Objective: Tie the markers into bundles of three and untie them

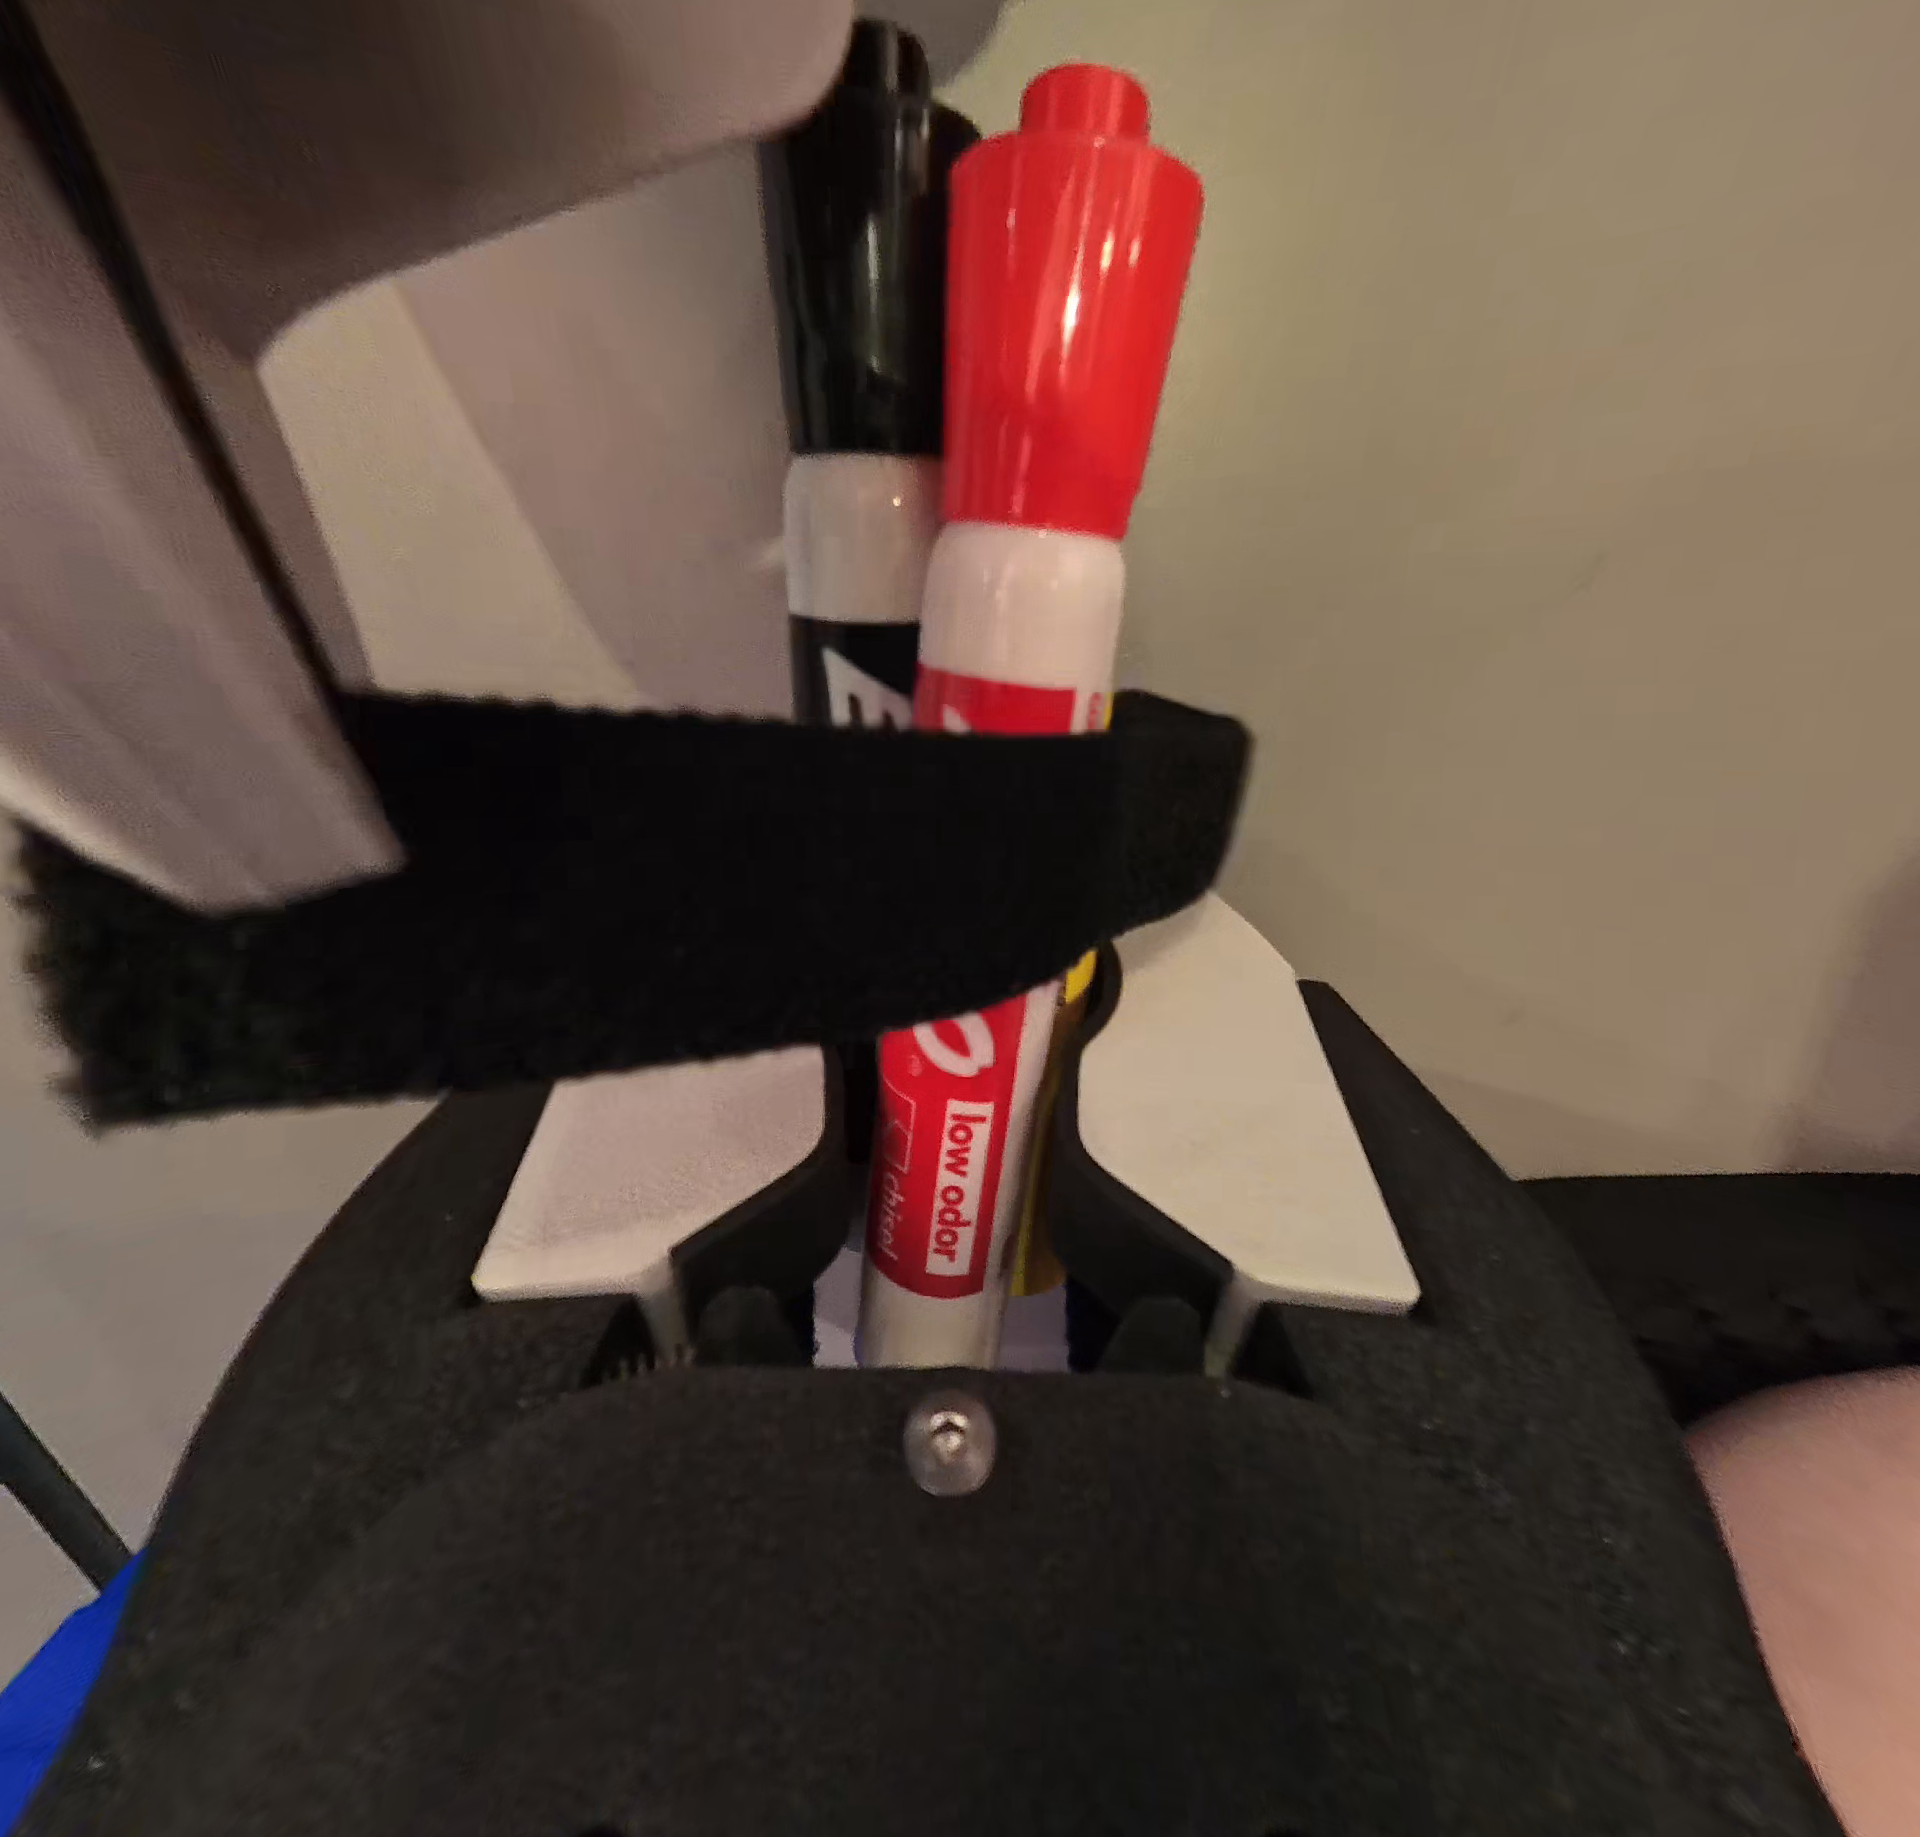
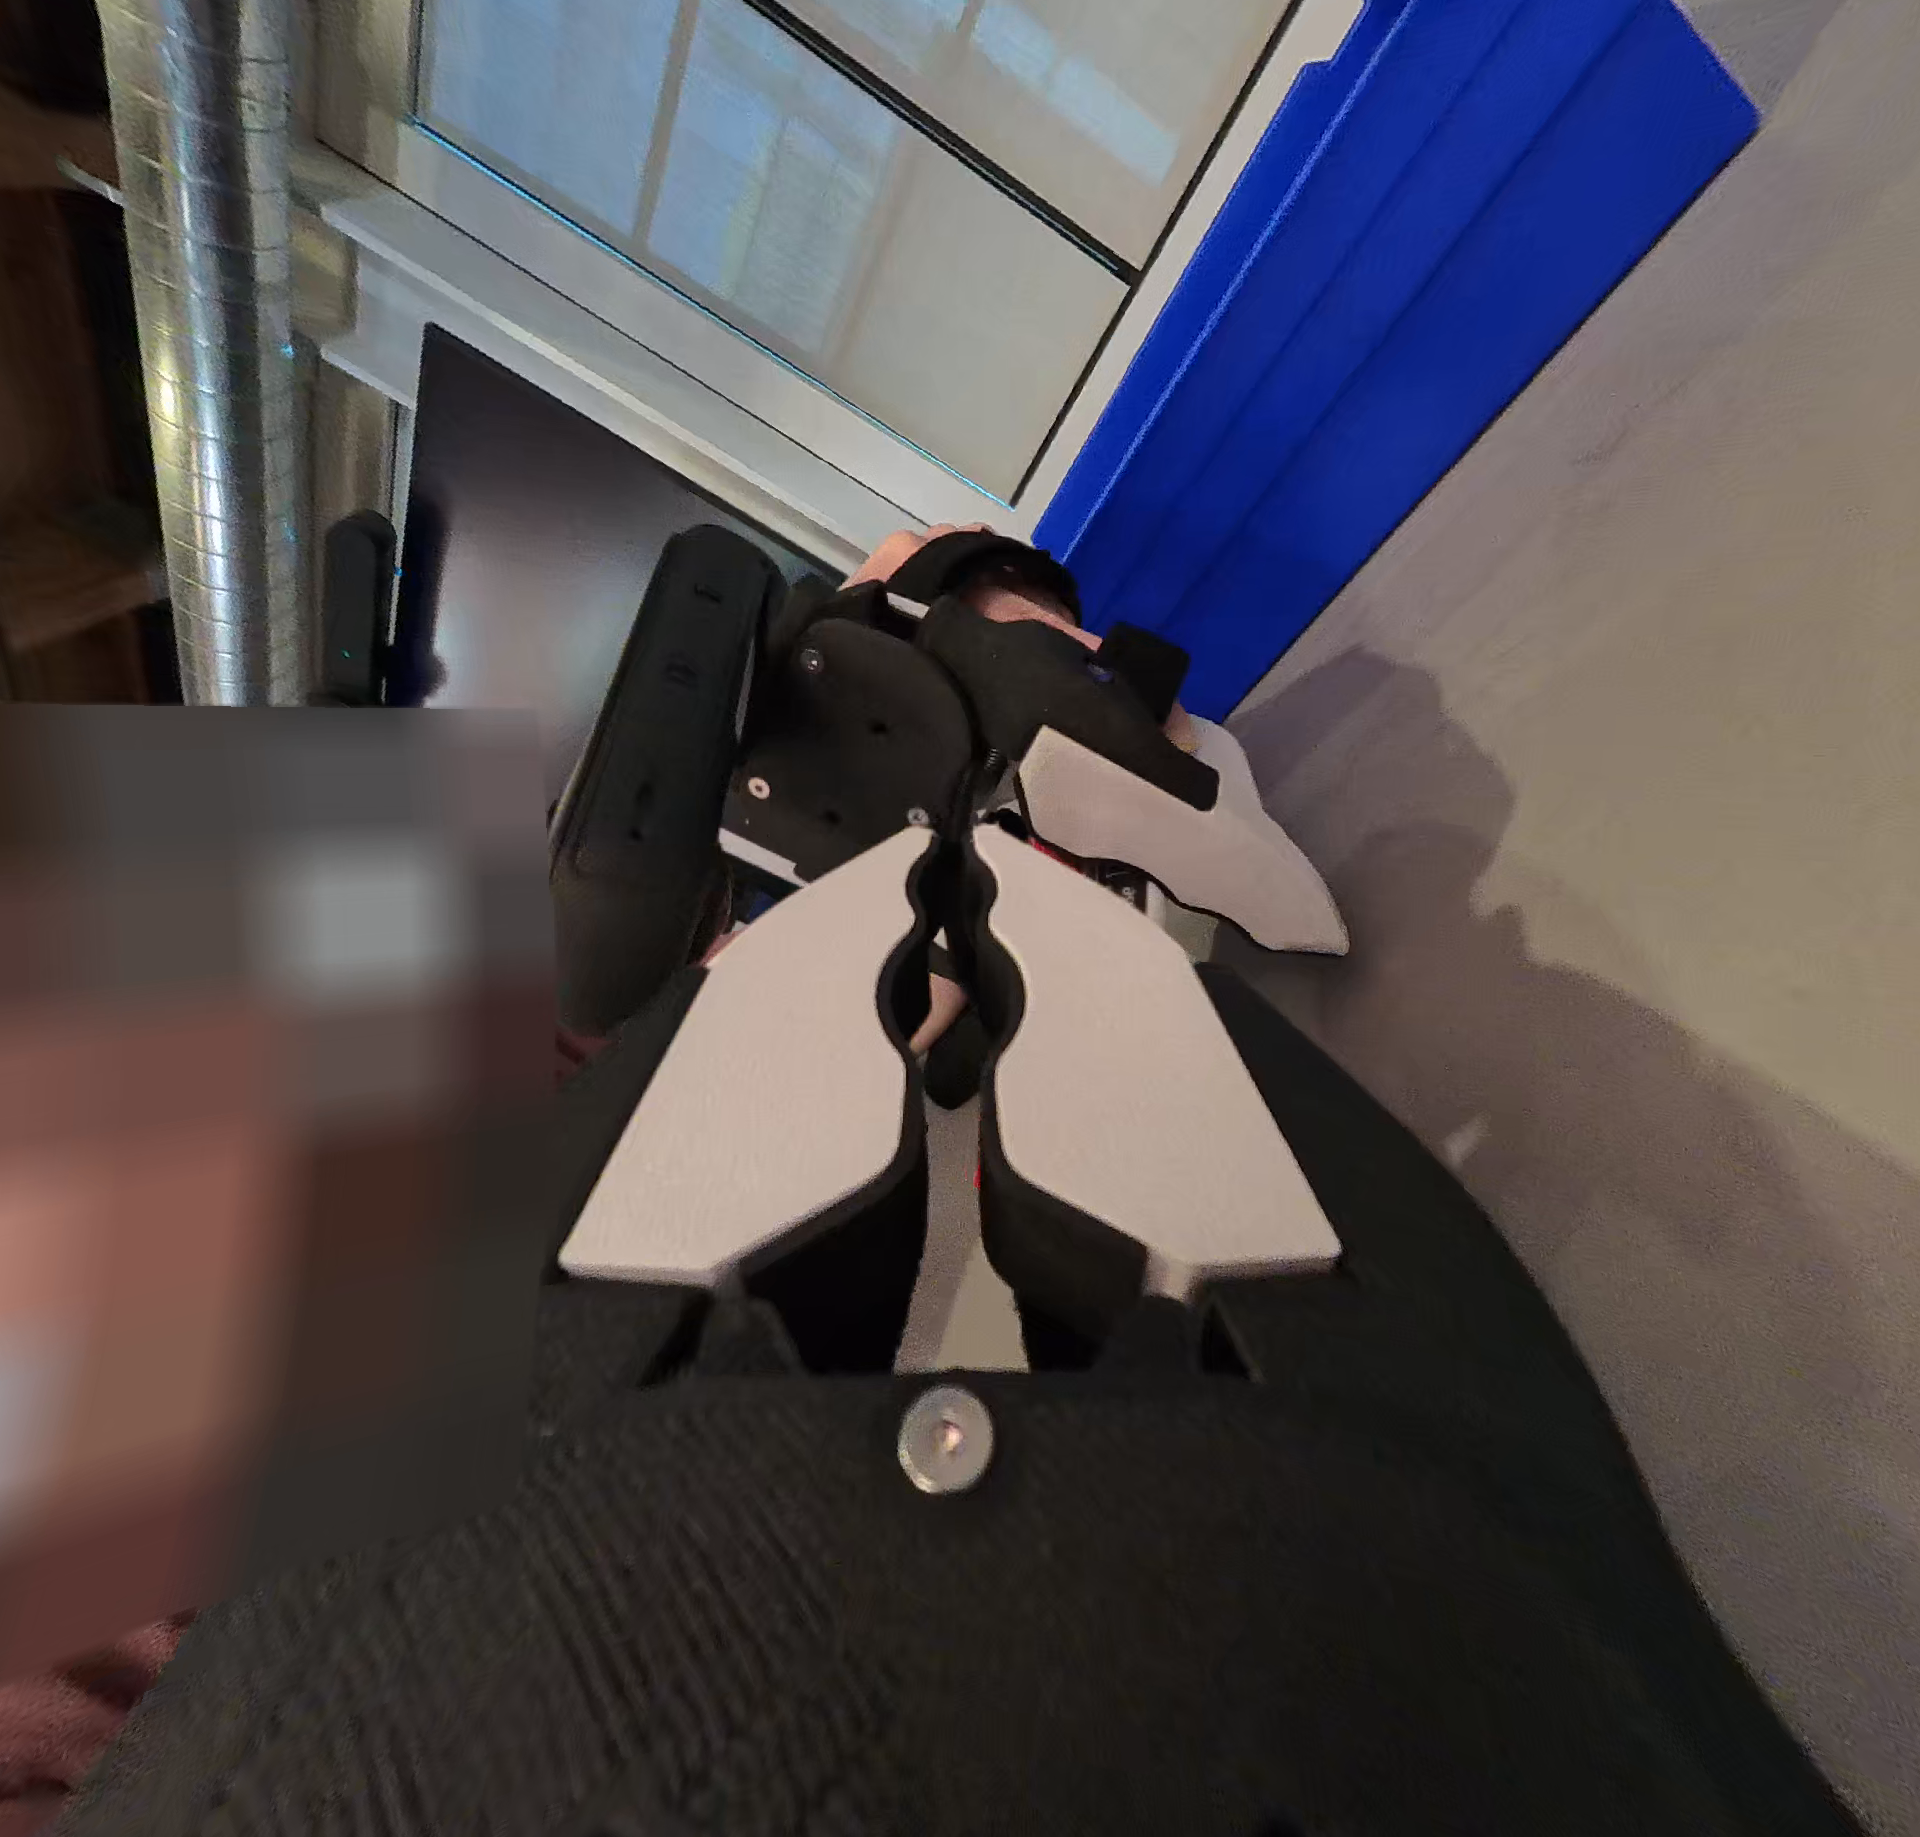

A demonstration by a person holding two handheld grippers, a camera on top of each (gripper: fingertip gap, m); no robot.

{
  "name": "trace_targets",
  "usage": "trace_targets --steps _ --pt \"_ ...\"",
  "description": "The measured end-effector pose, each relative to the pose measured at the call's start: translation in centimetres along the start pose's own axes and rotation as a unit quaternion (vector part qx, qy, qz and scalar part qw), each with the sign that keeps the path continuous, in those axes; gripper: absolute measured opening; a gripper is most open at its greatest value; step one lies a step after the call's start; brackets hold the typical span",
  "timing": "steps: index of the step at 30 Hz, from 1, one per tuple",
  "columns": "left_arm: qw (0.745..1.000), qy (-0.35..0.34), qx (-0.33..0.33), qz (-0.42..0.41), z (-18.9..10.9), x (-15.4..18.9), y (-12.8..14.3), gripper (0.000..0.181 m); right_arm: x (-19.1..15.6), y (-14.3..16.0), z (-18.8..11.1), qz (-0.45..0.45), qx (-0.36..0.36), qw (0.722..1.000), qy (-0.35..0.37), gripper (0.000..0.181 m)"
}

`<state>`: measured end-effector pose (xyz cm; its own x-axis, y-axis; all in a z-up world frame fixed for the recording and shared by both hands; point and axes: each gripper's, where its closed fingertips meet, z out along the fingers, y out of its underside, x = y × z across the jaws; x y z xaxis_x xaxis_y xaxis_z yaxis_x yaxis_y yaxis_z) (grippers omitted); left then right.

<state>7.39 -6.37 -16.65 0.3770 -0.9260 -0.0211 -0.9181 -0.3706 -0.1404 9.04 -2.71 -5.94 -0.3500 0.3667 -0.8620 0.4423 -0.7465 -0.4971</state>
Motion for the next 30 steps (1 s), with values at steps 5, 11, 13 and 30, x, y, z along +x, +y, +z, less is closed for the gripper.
trace_targets --steps 5,11,13,30 --pt "1.0 0.011 0.004 0.005 0.1 0.3 -0.1 0.042 0.2 0.3 0.1 -0.003 -0.013 1.0 0.016 0.003" --pt "0.999 0.02 0.02 0.017 -0.3 0.9 -0.7 0.042 0.6 0.7 -0.3 0.029 -0.029 0.999 0.021 0.003" --pt "0.999 0.024 0.023 0.024 -0.5 1.2 -0.8 0.042 0.5 0.9 -0.3 0.033 -0.036 0.999 0.02 0.004" --pt "0.997 0.032 0.037 0.053 -1.1 2.4 -1.6 0.042 1.4 1.2 0.4 0.075 -0.019 0.997 0.028 0.005"
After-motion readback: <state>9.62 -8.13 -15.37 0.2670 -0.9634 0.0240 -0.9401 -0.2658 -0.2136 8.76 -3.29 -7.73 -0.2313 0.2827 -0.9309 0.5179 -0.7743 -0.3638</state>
